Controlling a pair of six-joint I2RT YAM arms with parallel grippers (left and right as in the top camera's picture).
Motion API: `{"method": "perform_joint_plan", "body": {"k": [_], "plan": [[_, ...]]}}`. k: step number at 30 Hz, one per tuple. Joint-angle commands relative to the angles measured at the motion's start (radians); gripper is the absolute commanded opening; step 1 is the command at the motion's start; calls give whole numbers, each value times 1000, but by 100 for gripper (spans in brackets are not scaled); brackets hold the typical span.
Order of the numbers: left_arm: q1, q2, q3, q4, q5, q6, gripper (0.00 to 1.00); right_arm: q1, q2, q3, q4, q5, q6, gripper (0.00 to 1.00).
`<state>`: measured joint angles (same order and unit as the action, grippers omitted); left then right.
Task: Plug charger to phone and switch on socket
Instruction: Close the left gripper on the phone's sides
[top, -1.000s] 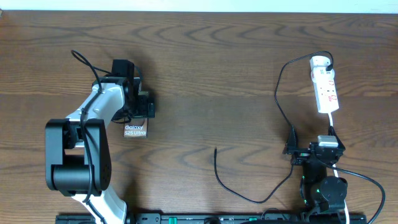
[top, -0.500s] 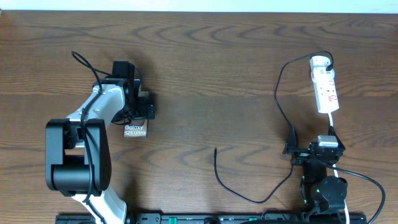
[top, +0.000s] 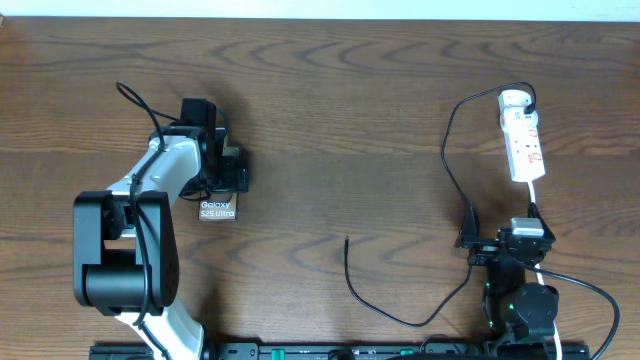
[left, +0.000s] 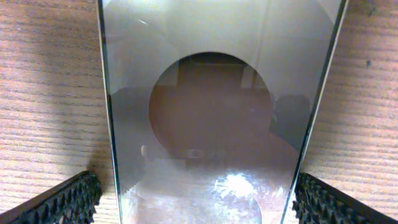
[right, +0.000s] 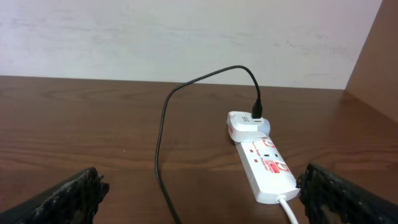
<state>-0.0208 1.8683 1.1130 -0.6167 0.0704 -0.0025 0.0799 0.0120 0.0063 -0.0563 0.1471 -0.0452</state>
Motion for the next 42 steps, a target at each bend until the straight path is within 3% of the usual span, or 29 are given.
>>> {"method": "perform_joint_plan", "body": {"k": [1, 42], "plan": [[1, 8, -29, 1, -4, 24, 98, 6, -5, -1, -5, 4, -12, 99], [-48, 8, -46, 16, -38, 50, 98, 6, -5, -1, -5, 4, -12, 99]]}}
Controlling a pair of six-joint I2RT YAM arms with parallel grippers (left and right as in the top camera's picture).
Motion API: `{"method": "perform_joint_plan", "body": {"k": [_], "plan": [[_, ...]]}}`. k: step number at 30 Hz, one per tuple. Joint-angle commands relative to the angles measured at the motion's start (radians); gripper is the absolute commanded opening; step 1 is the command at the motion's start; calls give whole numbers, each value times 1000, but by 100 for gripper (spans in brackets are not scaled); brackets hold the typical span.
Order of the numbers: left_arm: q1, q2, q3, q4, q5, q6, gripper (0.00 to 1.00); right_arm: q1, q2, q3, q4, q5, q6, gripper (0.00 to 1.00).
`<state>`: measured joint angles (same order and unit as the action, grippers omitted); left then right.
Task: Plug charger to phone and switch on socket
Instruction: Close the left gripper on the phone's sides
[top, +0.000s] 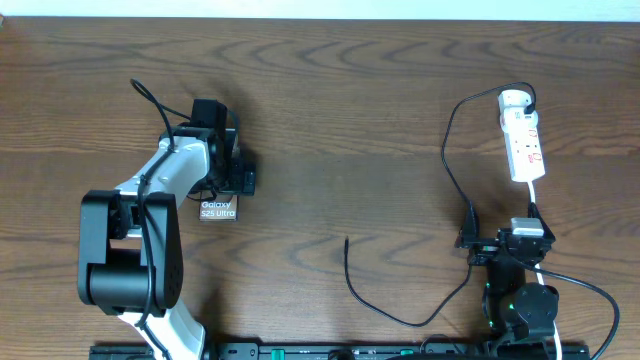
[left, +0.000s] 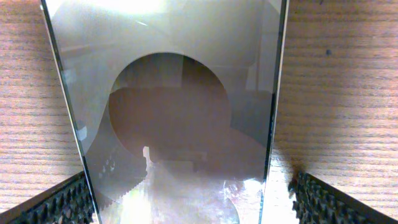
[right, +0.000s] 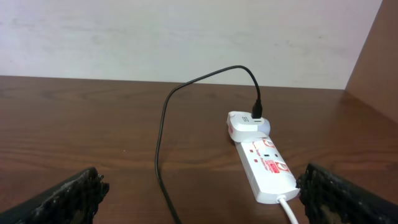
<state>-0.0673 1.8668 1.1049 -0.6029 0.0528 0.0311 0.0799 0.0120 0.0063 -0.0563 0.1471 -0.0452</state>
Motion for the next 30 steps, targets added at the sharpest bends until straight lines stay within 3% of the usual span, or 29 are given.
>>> {"method": "perform_joint_plan", "body": {"k": [1, 30], "plan": [[-2, 10, -43, 8, -20, 16, 98, 6, -5, -1, -4, 4, -12, 99], [-2, 10, -52, 21, -20, 17, 97, 6, -5, -1, -5, 4, -12, 99]]}}
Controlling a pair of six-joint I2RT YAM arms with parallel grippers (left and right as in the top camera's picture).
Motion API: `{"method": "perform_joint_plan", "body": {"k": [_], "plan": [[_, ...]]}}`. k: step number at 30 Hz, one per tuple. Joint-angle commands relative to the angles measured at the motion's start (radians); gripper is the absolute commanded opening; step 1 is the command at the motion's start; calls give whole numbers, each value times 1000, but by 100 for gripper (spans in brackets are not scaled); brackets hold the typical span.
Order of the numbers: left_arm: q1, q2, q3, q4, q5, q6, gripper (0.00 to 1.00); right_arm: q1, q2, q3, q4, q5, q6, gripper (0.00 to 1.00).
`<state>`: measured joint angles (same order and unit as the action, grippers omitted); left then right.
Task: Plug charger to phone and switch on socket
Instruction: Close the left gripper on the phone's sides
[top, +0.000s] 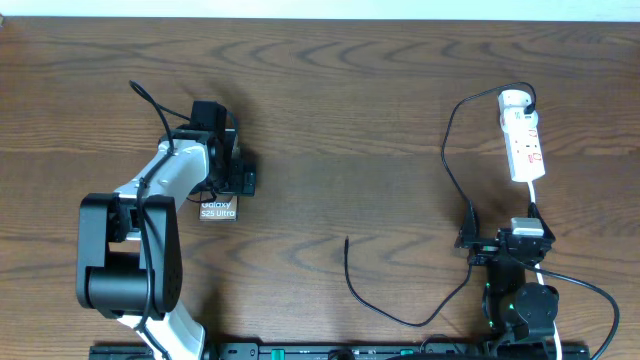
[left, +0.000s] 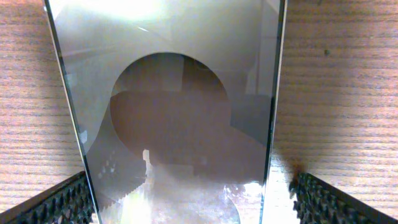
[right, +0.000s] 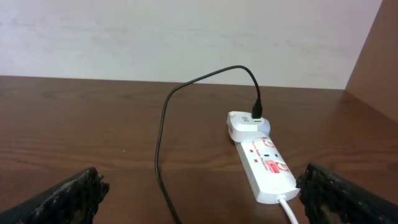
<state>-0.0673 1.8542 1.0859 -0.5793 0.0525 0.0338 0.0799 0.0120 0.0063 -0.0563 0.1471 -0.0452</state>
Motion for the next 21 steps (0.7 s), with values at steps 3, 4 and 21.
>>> {"method": "perform_joint_plan", "body": {"k": [3, 4, 21], "plan": [[-2, 22, -33, -2, -20, 14, 96, 6, -5, -1, -5, 4, -12, 99], [-2, 22, -33, -2, -20, 14, 95, 6, -5, -1, -5, 4, -12, 99], [-2, 22, -33, -3, -20, 14, 87, 6, -5, -1, -5, 4, -12, 99]]}}
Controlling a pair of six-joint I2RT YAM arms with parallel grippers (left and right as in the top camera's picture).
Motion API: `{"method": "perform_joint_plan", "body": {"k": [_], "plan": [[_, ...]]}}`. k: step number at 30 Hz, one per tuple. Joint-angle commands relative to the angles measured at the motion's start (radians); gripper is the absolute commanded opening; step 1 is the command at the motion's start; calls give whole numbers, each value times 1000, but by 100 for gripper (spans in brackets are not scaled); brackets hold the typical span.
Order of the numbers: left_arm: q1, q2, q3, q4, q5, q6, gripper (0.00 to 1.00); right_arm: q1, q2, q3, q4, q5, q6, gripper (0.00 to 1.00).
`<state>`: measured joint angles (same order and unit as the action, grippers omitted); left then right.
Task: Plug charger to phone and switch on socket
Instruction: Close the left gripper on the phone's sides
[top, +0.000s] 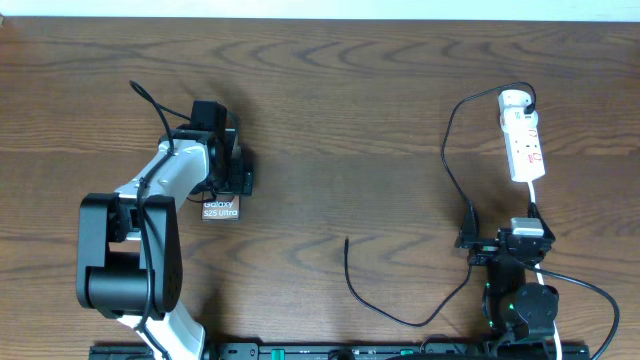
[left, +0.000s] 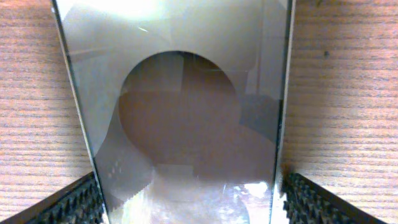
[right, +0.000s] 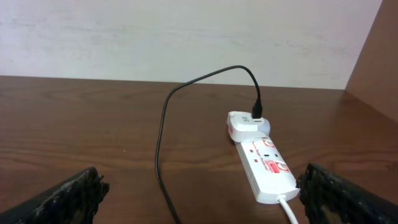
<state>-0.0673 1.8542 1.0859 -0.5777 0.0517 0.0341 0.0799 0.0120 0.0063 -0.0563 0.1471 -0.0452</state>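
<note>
A phone (top: 220, 211) with a "Galaxy S25 Ultra" label lies flat at the table's left. Its glossy face (left: 180, 93) fills the left wrist view. My left gripper (top: 222, 178) (left: 189, 202) is down over it, with its pads against the phone's two long edges. The white power strip (top: 522, 140) (right: 264, 165) lies at the far right, with a white charger (top: 515, 100) (right: 247, 124) plugged into its far end. The black cable (top: 448, 150) (right: 163, 124) runs from the charger, and its free end (top: 346, 240) lies mid-table. My right gripper (top: 505, 242) (right: 202, 199) rests open near the strip's near end, holding nothing.
The strip's white mains lead (top: 575, 280) curls past the right arm's base. A pale wall (right: 186, 37) stands behind the table's far edge. A wooden side panel (right: 379, 62) rises at the right.
The left gripper's pads have drawn in against the phone's sides. The phone has shifted slightly to the right. The right arm, strip and cable have not moved.
First the left gripper hung open over the phone, which sat off-centre between the pads. It then stood centred over the phone with gaps on both sides, and stayed so. Now the pads meet the phone's edges. The right arm stayed still throughout.
</note>
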Motion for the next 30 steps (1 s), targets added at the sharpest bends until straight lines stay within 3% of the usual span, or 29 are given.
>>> {"method": "perform_joint_plan", "body": {"k": [1, 30], "plan": [[-2, 22, -33, -4, -19, 14, 86, 6, -5, -1, -5, 4, -12, 99], [-2, 22, -33, -3, -19, 14, 77, 6, -5, -1, -5, 4, -12, 99]]}}
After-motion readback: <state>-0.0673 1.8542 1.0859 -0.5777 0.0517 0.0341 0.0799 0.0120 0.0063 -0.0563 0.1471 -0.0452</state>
